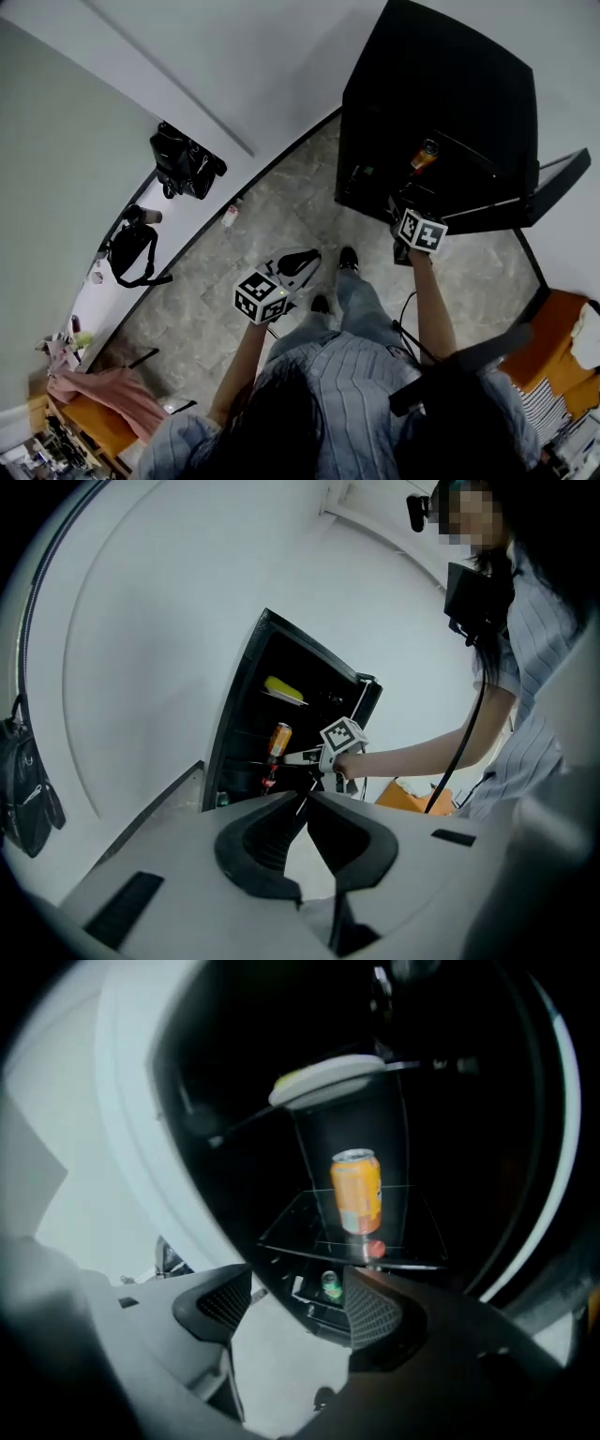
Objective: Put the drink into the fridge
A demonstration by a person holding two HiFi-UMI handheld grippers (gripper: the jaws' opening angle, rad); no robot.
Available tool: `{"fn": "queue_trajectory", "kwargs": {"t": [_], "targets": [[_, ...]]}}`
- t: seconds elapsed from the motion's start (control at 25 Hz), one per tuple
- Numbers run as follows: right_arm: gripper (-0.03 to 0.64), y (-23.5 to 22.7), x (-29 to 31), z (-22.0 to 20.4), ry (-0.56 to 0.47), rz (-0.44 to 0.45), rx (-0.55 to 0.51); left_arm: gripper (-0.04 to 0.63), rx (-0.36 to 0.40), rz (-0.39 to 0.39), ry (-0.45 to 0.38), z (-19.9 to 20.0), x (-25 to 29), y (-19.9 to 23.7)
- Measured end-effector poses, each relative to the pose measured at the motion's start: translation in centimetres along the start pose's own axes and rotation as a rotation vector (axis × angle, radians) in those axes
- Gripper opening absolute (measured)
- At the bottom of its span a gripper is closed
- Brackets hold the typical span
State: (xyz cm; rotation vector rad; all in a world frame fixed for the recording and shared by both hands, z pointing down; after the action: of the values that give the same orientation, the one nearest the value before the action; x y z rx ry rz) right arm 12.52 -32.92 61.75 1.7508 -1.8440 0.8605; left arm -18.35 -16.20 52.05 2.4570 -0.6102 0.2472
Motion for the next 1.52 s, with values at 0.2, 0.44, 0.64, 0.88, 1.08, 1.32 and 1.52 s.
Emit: {"fn": "queue_trajectory", "kwargs": {"t": [0.2,0.44,0.64,0.88,1.08,1.32,1.52], "targets": [[0.311,1.9,-5.1,-1.6,-0.078,0.058,-0.008,0.041,-0.004,0.002,-0.010,-1.5,-1.5,-1.3],[0.310,3.5,-10.8,-3.2,-0.138,0.120,0.002,0.041,-0.007,0.004,-0.035,-3.1,-3.2,-3.1],[0.298,5.4,-15.7,-4.2,-0.171,0.174,0.012,0.041,0.008,-0.019,-0.037,-4.2,-4.2,-4.7],[0.212,7.9,-20.7,-6.0,-0.203,0.248,0.023,0.041,0.047,-0.062,-0.039,-5.0,-5.3,-6.2],[0.154,9.1,-24.5,-8.6,-0.215,0.234,0.027,0.041,0.072,-0.111,-0.043,-5.9,-5.8,-7.5],[0.129,8.8,-28.0,-12.0,-0.203,0.209,0.039,0.041,0.066,-0.157,-0.052,-8.3,-5.5,-8.7],[0.114,9.0,-29.8,-13.8,-0.166,0.193,0.039,0.041,0.036,-0.187,-0.039,-10.6,-6.2,-10.1]]}}
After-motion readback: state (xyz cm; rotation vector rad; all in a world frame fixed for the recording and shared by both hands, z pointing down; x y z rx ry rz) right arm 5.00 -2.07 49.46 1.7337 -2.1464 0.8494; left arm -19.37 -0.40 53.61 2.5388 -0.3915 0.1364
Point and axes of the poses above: the fingertips, and each gripper's own axes: x forward along the fingers, y to its left, z out of its top, the point moved 10 cm from there along -x, backward along the fingers, and after that the axes turned 14 degrees about -z, right-handed, at the moved point
